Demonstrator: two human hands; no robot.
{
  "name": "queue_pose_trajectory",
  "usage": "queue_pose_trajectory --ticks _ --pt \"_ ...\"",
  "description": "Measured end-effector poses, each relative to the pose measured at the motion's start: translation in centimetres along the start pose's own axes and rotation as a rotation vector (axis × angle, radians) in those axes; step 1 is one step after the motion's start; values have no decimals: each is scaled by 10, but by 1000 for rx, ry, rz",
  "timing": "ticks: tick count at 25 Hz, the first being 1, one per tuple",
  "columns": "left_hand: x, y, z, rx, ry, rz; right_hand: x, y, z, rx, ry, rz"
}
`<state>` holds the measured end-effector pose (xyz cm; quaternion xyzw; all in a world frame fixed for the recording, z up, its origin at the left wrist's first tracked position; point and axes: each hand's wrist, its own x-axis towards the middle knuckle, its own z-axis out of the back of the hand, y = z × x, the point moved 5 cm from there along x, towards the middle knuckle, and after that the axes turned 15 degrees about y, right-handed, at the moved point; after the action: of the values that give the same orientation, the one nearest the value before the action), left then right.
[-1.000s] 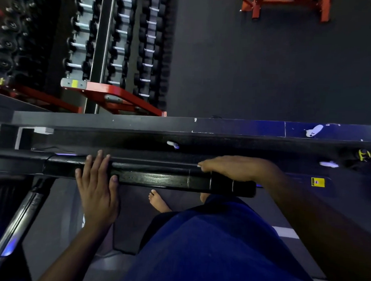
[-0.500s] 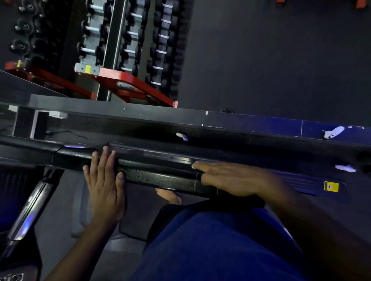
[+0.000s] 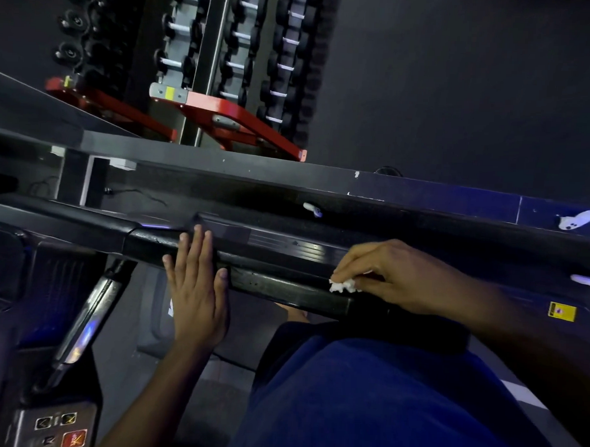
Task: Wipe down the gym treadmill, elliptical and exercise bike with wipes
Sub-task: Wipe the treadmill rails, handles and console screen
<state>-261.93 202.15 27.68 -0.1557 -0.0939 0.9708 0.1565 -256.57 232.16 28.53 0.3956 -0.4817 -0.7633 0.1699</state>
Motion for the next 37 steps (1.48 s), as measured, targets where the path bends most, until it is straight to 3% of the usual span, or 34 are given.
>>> queue_pose_trajectory --ticks 7,10,12,16,21,27,33,37 --pt "1 -1 0 -6 -10 16 80 -29 4 -144 36 -197" --pt "1 -2 2 -13 12 2 68 -6 8 -131 4 -126" --pt "0 2 4 -15 39 -14 49 20 4 -189 71 -40" --pt "5 26 13 -56 14 125 55 19 -5 -352 109 -21" --pt "10 31 10 -40 20 124 119 -8 3 -183 85 -193" --pt "10 32 14 -30 63 108 95 25 -3 -53 -36 -19" --pt "14 63 27 -38 66 113 159 15 1 -49 33 -186" --pt "29 86 34 -5 59 77 150 46 -2 11 -53 -105"
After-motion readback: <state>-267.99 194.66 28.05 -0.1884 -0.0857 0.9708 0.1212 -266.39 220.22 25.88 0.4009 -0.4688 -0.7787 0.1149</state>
